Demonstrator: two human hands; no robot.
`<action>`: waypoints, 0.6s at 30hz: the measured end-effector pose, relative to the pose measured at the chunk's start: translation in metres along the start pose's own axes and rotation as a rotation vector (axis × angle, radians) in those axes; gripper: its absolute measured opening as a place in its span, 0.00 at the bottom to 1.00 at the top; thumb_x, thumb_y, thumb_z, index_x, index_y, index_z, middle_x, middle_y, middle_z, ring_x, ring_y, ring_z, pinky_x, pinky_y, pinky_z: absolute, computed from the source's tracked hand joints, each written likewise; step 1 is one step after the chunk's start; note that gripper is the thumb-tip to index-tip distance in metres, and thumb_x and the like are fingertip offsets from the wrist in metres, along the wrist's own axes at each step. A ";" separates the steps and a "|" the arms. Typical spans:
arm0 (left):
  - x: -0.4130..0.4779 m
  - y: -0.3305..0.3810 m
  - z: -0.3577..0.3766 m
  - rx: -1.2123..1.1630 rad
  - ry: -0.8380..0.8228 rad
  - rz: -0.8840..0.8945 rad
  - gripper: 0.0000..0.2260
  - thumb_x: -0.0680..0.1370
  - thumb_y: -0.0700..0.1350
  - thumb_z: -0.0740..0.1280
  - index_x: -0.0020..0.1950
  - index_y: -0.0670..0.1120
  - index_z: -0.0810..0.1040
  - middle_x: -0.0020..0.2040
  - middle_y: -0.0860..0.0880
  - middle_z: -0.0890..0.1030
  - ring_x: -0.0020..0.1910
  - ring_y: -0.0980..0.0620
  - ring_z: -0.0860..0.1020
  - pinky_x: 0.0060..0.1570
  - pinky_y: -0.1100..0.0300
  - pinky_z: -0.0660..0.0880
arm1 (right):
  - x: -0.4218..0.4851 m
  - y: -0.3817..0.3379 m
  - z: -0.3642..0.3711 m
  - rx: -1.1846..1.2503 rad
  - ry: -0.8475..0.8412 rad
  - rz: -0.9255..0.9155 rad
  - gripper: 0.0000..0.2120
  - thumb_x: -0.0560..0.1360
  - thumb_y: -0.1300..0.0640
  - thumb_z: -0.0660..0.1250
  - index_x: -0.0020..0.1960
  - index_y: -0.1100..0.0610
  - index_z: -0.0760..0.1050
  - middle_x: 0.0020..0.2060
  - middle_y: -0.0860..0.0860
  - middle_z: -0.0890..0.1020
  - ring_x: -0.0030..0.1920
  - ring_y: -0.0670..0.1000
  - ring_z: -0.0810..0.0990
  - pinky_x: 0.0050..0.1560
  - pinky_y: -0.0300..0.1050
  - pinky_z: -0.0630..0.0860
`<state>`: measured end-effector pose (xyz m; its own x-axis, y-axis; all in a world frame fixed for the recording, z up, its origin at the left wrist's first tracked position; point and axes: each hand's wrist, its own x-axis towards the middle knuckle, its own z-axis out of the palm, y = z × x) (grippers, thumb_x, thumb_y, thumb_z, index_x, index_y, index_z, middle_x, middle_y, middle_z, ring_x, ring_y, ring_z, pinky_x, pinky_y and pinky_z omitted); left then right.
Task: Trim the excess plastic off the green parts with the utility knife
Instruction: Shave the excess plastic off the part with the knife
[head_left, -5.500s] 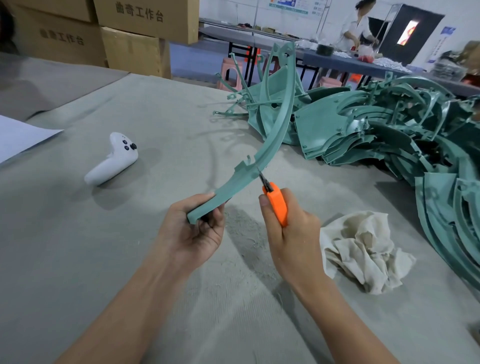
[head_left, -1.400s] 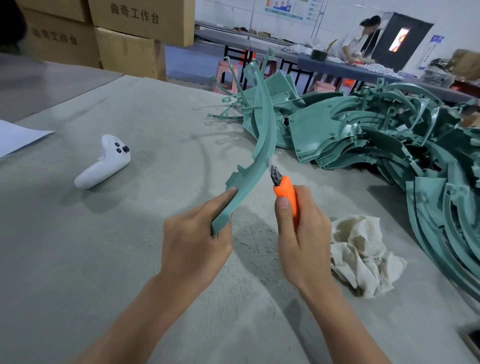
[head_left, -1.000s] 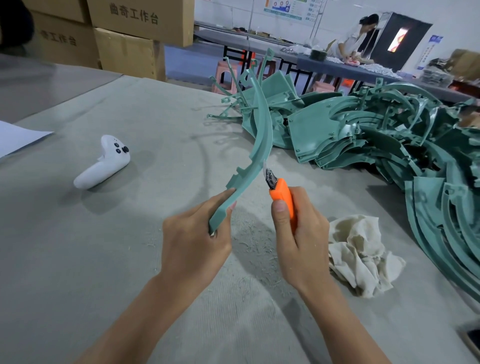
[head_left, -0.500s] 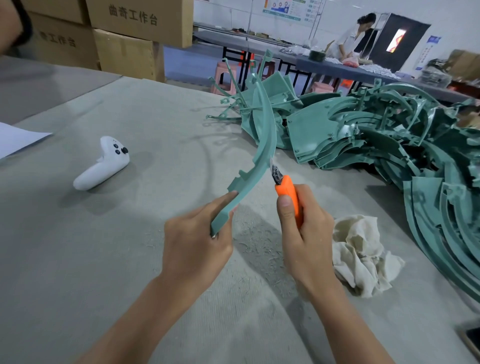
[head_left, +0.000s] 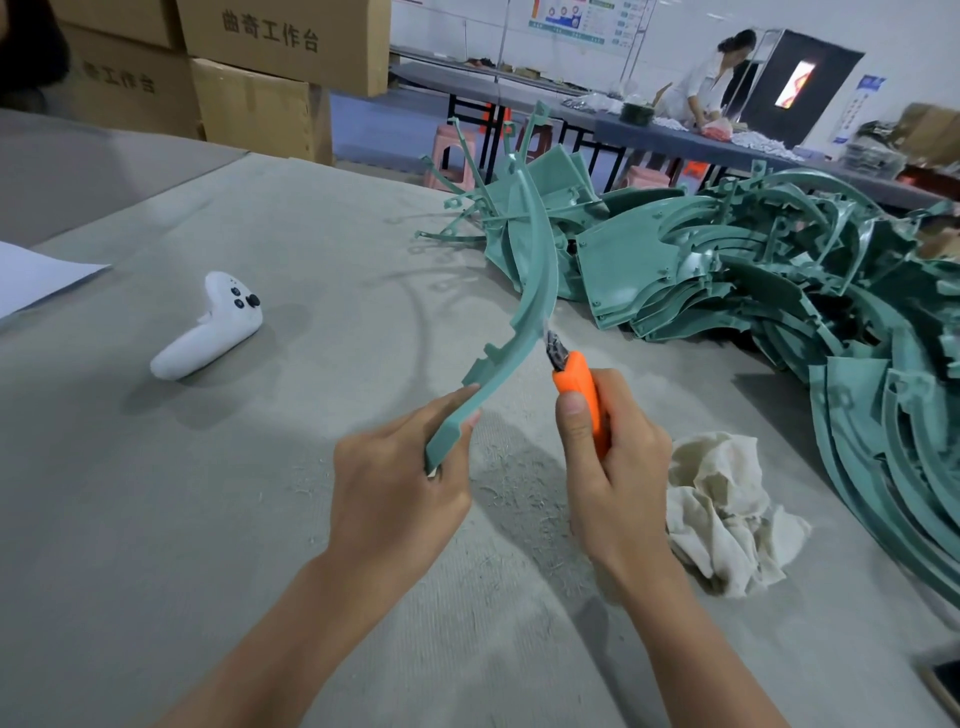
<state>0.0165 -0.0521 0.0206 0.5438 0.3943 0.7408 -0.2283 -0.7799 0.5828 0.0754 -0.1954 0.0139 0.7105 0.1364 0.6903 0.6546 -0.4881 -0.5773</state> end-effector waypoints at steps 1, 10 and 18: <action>0.000 0.000 0.000 -0.011 0.001 -0.002 0.08 0.70 0.36 0.71 0.32 0.38 0.76 0.26 0.48 0.71 0.36 0.64 0.68 0.33 0.87 0.54 | 0.000 0.000 -0.001 0.013 -0.002 -0.014 0.15 0.82 0.42 0.55 0.45 0.51 0.70 0.28 0.46 0.68 0.28 0.48 0.67 0.29 0.42 0.63; 0.001 -0.001 0.000 -0.016 0.024 0.000 0.11 0.70 0.36 0.72 0.30 0.38 0.73 0.26 0.55 0.66 0.32 0.66 0.67 0.33 0.86 0.56 | -0.001 -0.002 0.000 0.040 -0.042 -0.061 0.14 0.82 0.44 0.55 0.46 0.53 0.71 0.28 0.46 0.69 0.27 0.48 0.69 0.29 0.41 0.63; 0.000 -0.005 0.001 -0.031 0.016 0.058 0.15 0.70 0.37 0.72 0.30 0.41 0.67 0.21 0.58 0.49 0.25 0.70 0.64 0.30 0.84 0.56 | -0.001 -0.004 0.001 0.008 -0.034 -0.022 0.15 0.81 0.43 0.55 0.45 0.52 0.70 0.28 0.46 0.68 0.28 0.49 0.68 0.28 0.47 0.65</action>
<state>0.0188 -0.0491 0.0176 0.5157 0.3567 0.7790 -0.2846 -0.7863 0.5484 0.0724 -0.1926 0.0150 0.7040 0.1764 0.6879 0.6722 -0.4779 -0.5654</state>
